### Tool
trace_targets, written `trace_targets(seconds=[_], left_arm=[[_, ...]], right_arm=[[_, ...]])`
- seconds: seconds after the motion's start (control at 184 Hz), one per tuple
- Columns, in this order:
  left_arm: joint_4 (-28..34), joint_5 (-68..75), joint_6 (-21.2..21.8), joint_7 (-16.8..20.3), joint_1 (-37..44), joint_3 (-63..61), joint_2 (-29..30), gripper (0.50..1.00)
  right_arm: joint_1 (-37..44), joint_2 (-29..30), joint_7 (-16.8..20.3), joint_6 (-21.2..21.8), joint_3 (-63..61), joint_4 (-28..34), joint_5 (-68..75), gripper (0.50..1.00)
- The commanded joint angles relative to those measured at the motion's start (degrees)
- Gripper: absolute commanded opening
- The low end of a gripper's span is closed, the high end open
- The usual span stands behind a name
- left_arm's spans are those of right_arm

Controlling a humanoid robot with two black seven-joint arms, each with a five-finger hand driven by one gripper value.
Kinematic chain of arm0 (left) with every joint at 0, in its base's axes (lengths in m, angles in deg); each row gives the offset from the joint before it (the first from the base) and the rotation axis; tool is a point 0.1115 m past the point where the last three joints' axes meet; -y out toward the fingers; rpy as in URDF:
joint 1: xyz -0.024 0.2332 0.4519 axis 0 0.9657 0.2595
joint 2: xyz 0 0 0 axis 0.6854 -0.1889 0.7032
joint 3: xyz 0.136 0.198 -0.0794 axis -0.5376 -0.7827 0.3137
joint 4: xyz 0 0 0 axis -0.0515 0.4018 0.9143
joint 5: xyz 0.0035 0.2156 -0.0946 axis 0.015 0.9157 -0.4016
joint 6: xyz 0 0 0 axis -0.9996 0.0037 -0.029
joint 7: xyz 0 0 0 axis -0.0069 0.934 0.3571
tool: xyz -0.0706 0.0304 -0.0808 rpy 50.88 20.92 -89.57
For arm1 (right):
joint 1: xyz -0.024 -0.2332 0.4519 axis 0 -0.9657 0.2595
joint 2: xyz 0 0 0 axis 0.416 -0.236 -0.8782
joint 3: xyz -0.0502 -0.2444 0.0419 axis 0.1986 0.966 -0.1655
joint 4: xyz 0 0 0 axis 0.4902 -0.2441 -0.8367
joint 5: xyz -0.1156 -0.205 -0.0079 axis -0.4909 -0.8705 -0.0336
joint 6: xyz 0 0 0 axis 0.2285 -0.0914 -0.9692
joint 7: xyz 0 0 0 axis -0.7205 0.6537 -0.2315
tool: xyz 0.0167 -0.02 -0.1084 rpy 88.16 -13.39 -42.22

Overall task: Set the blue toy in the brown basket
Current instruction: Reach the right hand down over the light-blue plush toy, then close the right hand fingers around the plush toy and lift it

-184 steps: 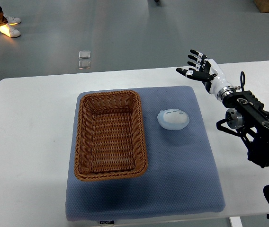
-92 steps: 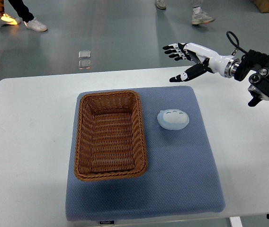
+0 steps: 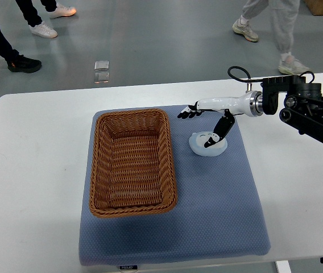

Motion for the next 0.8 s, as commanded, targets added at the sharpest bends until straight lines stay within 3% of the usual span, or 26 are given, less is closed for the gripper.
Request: trace_targets(seconds=[0.0,0.152,0.282,0.402,0.586,0.684,0.792], left_arm=[[0.00,-0.02,0.00,0.00,-0.01,-0.09,0.00,1.000],[0.00,-0.02,0.00,0.00,-0.01,-0.17,0.00,1.000],[0.00,-0.02,0.00,0.00,-0.01,-0.17,0.00,1.000],[-0.09,-0.02,0.00,0.00,-0.01,-0.17,0.00,1.000],[0.00,-0.10,0.00,0.00,-0.01,-0.09,0.00,1.000],[0.00,-0.02,0.00,0.00,-0.01,-0.09,0.00,1.000],[0.00,-0.10,0.00,0.00,-0.01,0.00,0.00,1.000]], right_arm=[[-0.24,0.16,0.01,0.00,1.51,-0.13,-1.13,0.911],[-0.86,0.42,0.10,-0.71,2.30,-1.10,-2.09,0.905],[-1.83,0.42,0.10,-2.02,2.22,-2.33,-2.09,0.860],[-2.00,0.51,0.01,-3.34,2.39,-2.41,-2.53,0.793],[-2.44,0.51,-1.84,-3.69,2.39,-3.21,-3.59,0.607],[-2.44,0.42,-2.19,-5.27,2.30,-3.29,-3.59,0.550],[-1.83,0.25,-2.54,-6.77,1.69,-3.21,-3.50,0.541]])
